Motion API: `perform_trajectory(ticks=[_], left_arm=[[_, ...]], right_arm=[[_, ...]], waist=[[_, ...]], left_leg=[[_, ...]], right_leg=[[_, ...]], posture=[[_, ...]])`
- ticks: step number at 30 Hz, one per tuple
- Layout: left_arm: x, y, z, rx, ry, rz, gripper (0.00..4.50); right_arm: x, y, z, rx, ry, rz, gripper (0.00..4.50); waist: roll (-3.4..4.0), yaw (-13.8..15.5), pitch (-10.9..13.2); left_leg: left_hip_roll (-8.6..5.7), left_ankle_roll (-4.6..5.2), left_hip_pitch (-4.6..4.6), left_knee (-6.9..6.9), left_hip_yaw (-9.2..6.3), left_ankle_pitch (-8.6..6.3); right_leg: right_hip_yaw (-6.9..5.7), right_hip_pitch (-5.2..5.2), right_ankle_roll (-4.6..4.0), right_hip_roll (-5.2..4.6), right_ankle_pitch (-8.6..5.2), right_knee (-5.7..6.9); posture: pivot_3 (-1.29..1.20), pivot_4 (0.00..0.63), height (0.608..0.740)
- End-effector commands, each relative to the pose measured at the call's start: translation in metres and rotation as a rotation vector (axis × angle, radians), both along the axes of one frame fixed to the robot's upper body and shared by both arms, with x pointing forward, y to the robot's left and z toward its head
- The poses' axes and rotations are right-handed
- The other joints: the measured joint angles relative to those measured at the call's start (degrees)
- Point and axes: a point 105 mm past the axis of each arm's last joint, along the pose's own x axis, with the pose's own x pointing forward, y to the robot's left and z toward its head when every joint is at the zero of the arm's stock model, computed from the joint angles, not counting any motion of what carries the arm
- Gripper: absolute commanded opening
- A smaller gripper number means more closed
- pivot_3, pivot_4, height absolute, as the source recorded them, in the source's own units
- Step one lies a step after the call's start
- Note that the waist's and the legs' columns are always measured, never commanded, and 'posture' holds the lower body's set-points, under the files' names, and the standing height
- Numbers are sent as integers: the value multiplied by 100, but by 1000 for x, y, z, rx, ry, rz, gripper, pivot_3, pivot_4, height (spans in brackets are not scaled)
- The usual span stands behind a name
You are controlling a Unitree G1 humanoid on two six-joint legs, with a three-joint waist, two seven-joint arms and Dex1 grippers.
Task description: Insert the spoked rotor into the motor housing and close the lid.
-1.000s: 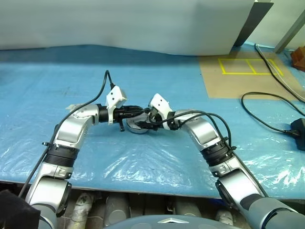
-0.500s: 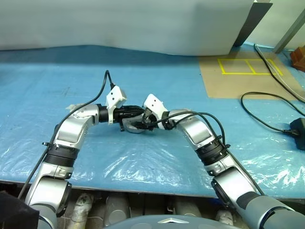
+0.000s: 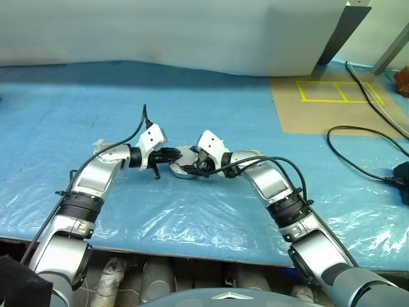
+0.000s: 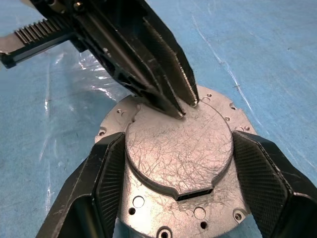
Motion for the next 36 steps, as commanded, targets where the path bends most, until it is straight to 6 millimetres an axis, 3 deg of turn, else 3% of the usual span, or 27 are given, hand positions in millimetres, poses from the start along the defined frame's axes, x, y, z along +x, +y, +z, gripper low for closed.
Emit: perform_trajectory(ticks=[1, 6, 13, 18, 21, 36], left_arm=[[1, 3, -3, 14, 5, 6, 508], [0, 11, -9, 41, 35, 21, 508], [-4, 18, 5, -73, 60, -4, 508], [-9, 20, 5, -81, 79, -23, 508], [-8, 24, 1, -76, 89, -10, 14], [-17, 14, -22, 7, 123, -69, 14]], right_arm=[[-5, -16, -35, -76, 125, -43, 2979], [-6, -16, -35, -74, 129, -42, 2979], [-7, -17, -34, -62, 134, -41, 2979], [-7, -18, -34, -60, 136, -41, 2979], [-7, -18, -34, -61, 137, -40, 2979], [-7, -19, -34, -63, 142, -38, 2979]], waist=[[0, 0, 0], [0, 2, -1], [0, 12, -1], [1, 18, -1], [1, 21, -1], [0, 53, -1]], left_leg=[[0, 0, -1, -1, 0, 0], [-1, 0, -3, -3, 0, 0], [-1, 0, -6, -10, 0, 0], [-1, 0, -6, -18, 0, 0], [-1, 0, -6, -18, 0, 0], [-1, 0, -4, -20, 0, 0]], right_leg=[[0, 0, 0, 0, 0, -2], [-2, 0, 0, 0, 0, -7], [-5, 0, 0, 0, 0, -15], [-8, 0, 0, 0, 0, -22], [-8, 1, 0, 0, 0, -23], [-9, 5, 0, -1, 0, -27]], posture=[[0, 150, 740], [0, 150, 740], [0, 150, 740], [0, 150, 740], [0, 150, 740], [0, 150, 740]])
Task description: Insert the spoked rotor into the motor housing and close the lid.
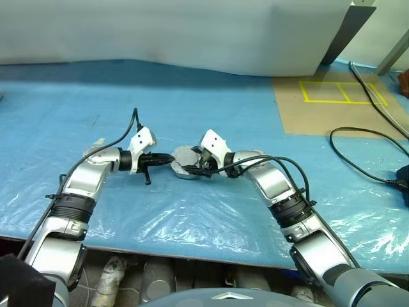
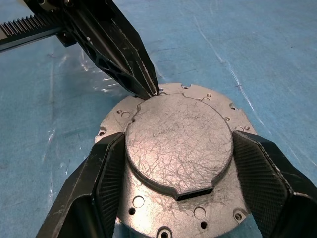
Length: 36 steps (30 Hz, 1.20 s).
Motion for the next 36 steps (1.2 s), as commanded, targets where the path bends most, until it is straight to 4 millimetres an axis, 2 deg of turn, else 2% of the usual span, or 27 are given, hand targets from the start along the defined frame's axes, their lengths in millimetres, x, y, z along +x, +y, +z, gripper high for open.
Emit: perform_trajectory(ticks=[1, 3, 7, 11, 14, 17, 21, 23, 25, 28, 31, 34, 36], left_arm=[[-9, -3, -18, 65, 33, -40, 14], [-9, 1, -24, 98, 33, -39, 14], [-4, 3, -24, 102, 20, -14, 14], [-3, 2, -23, 94, 19, -14, 0], [-3, 2, -23, 94, 19, -13, 0], [-3, 2, -23, 93, 19, -13, 0], [-3, 3, -24, 99, 18, -13, 0], [-2, 2, -23, 100, 17, -16, 0], [-2, 2, -22, 102, 15, -18, 0], [-1, 1, -22, 103, 10, -22, 0], [0, 1, -21, 102, 7, -21, 0], [1, 2, -22, 103, 10, -16, 0], [1, 2, -23, 105, 10, -17, 0]], right_arm=[[-6, -14, -35, -73, 128, -37, 2979], [-6, -16, -35, -80, 122, -42, 2979], [-9, -15, -29, -48, 105, -8, 2979], [-12, -15, -20, -25, 91, 25, 4283], [-9, -18, -5, 15, 60, 44, 4283], [-6, -17, 19, 124, 15, 47, 4283], [0, -21, 42, 250, -12, 11, 4283], [3, -26, 55, 335, 12, -19, 4283], [9, -39, 64, 447, 116, -81, 4283], [8, -57, 44, 488, 360, -166, 4283], [-7, -70, 16, 498, 613, -223, 4283], [-21, -72, 2, 522, 770, -229, 4283], [-29, -67, -1, 568, 842, -207, 4283]], waist=[[1, 13, -1], [3, 30, -8], [10, 65, -24], [8, 71, -26], [8, 64, -26], [9, 63, -25], [9, 69, -25], [9, 70, -25], [9, 70, -25], [9, 82, -25], [9, 90, -25], [12, 104, -23], [13, 111, -23]], left_leg=[[0, 0, 1, 0, 0, 0], [0, 0, 4, -1, 0, 0], [0, 0, 9, -2, 0, 0], [-1, 0, 9, -2, 0, 0], [1, 0, 11, -2, 0, 0], [1, 0, 11, -2, 0, 0], [1, 1, 1, -2, 0, 0], [0, 1, -3, -2, 0, 0], [1, 1, -3, -2, 0, 0], [0, 1, -2, -2, 0, 0], [0, 0, -2, -3, 0, 0], [1, 0, -1, -9, 1, 0], [1, 0, -3, -10, 1, 0]], right_leg=[[0, 0, 0, 0, 0, 0], [1, 3, 0, 0, 0, -1], [1, 7, 0, 0, 0, -1], [1, 9, 0, -2, 0, -3], [1, 9, 1, -1, 0, -1], [0, 8, 0, 0, 0, 1], [0, 1, 0, 0, 0, -1], [0, -1, 0, -1, 0, -2], [-1, -3, 0, -1, 0, -2], [-1, -1, 0, -1, 0, -2], [-3, 0, 0, 0, 0, -4], [-5, -2, -1, 2, 0, -4], [-5, -5, 0, 1, 0, -4]], posture=[[0, 150, 740], [0, 150, 740], [0, 150, 740], [0, 150, 740], [0, 150, 740], [0, 150, 740], [0, 150, 740], [0, 150, 740], [0, 150, 740], [0, 150, 740], [0, 150, 740], [0, 150, 740], [0, 150, 740]])
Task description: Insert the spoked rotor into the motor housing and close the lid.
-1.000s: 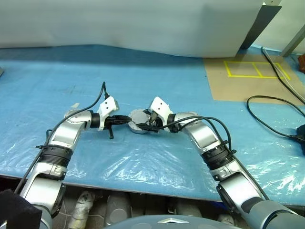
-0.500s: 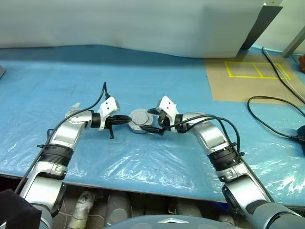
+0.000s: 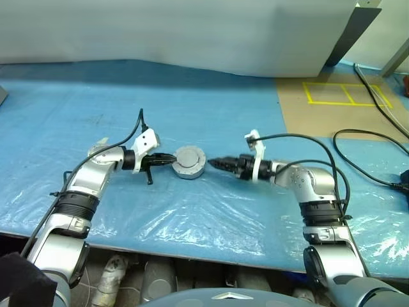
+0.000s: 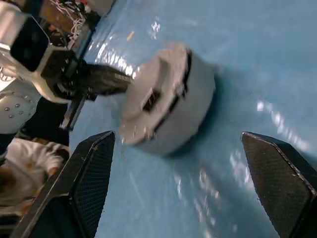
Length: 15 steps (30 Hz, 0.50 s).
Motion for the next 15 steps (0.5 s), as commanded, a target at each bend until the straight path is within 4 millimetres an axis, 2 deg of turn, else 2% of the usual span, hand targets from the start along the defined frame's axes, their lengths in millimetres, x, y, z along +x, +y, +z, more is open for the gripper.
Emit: perform_trajectory(ticks=[1, 7, 15], left_arm=[[-4, 3, -19, 49, 58, 10, 0], [-3, 3, -18, 50, 55, 8, 0], [-4, 5, -19, 59, 58, 9, 0]], right_arm=[[-11, 11, 11, 136, 63, 43, 4283], [0, 24, 3, 212, 134, -31, 4283], [12, 28, -12, 174, 110, -120, 4283]], waist=[[0, -1, 0], [1, 0, 0], [1, 0, 0]], left_leg=[[0, 0, 0, 0, 1, 0], [1, 0, 2, -1, 1, 0], [-1, -1, 3, -12, 3, 0]], right_leg=[[0, -1, 0, 0, 0, 0], [1, -1, 0, -2, 0, 1], [1, -2, 0, -5, 0, -5]], posture=[[0, 150, 740], [0, 150, 740], [0, 150, 740]])
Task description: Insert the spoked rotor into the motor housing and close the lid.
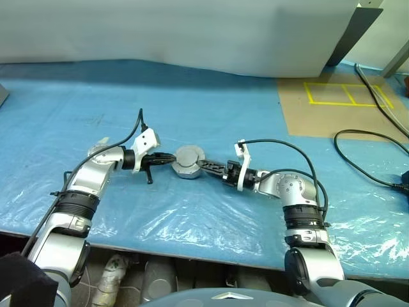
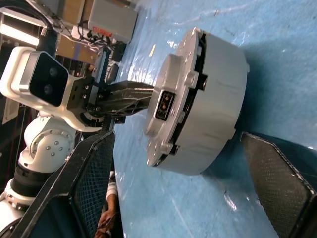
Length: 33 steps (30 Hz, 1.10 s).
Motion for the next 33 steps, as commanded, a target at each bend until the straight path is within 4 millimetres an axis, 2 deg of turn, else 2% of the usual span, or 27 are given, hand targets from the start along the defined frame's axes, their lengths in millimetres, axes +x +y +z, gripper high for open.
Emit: perform_trajectory(ticks=[1, 2, 5, 11, 13, 20, 22, 26, 29, 33], left_arm=[[-6, 5, -18, 54, 61, 7, 0], [-6, 5, -19, 57, 61, 8, 0], [-6, 6, -19, 60, 61, 8, 0], [-5, 7, -18, 60, 61, 11, 0], [-6, 6, -17, 50, 64, 8, 0], [-4, 4, -6, -3, 69, 16, 0], [-3, 5, 9, -62, 63, 14, 0], [-4, 11, 59, -291, 51, 3, 0], [-2, 20, 80, -382, 19, 35, 0], [-1, 32, 82, -442, 97, 101, 0]], right_arm=[[4, 0, -6, -30, -11, -39, 4283], [2, 2, -7, -31, -14, -31, 4283], [-1, 7, -6, -23, -18, -20, 3657], [-10, 15, -12, -26, -8, 19, 1584], [-11, 16, -11, -23, -7, 18, 1178], [-7, 16, -10, 0, 6, -2, 1112], [-9, 15, -12, -6, 20, 0, 1112], [-8, 11, -13, 10, 59, -24, 1112], [-7, 8, -3, 82, 86, -32, 1112], [-8, 4, 27, 252, 98, -5, 1112]], waist=[[0, -1, 0], [0, -2, 0], [0, -4, 0], [-2, -19, -2], [4, -15, -5], [4, -19, -5], [3, -25, -5], [-3, -37, 0], [-6, -35, 0], [-4, -26, 2]], left_leg=[[0, 0, 1, 0, 0, 0], [0, 0, 2, -1, 0, 0], [1, 0, 4, -3, 0, 0], [-1, 0, 7, -15, 3, 0], [-1, 0, 11, -20, 3, 0], [0, 0, 19, -34, 3, 0], [-1, 0, 18, -35, 4, 0], [-3, -1, -4, -35, 8, 1], [-1, -4, -11, -37, 8, 2], [-3, -9, -11, -48, 9, -2]], right_leg=[[0, 0, 0, 0, 0, 0], [0, 0, 0, 0, 0, 0], [0, 1, 0, 0, 0, 1], [0, 1, 1, 1, -1, -6], [0, 3, 1, 0, -1, -6], [2, 4, 2, -4, -2, -6], [2, 3, 2, -3, -2, -8], [1, -19, 1, 2, -3, -9], [-2, -24, -1, 6, -3, -7], [-4, -25, -4, 6, -5, -11]], posture=[[0, 150, 740], [0, 150, 740], [0, 150, 740], [0, 150, 740], [0, 150, 740], [0, 150, 740], [0, 150, 740], [0, 150, 740], [0, 150, 740], [0, 150, 740]])
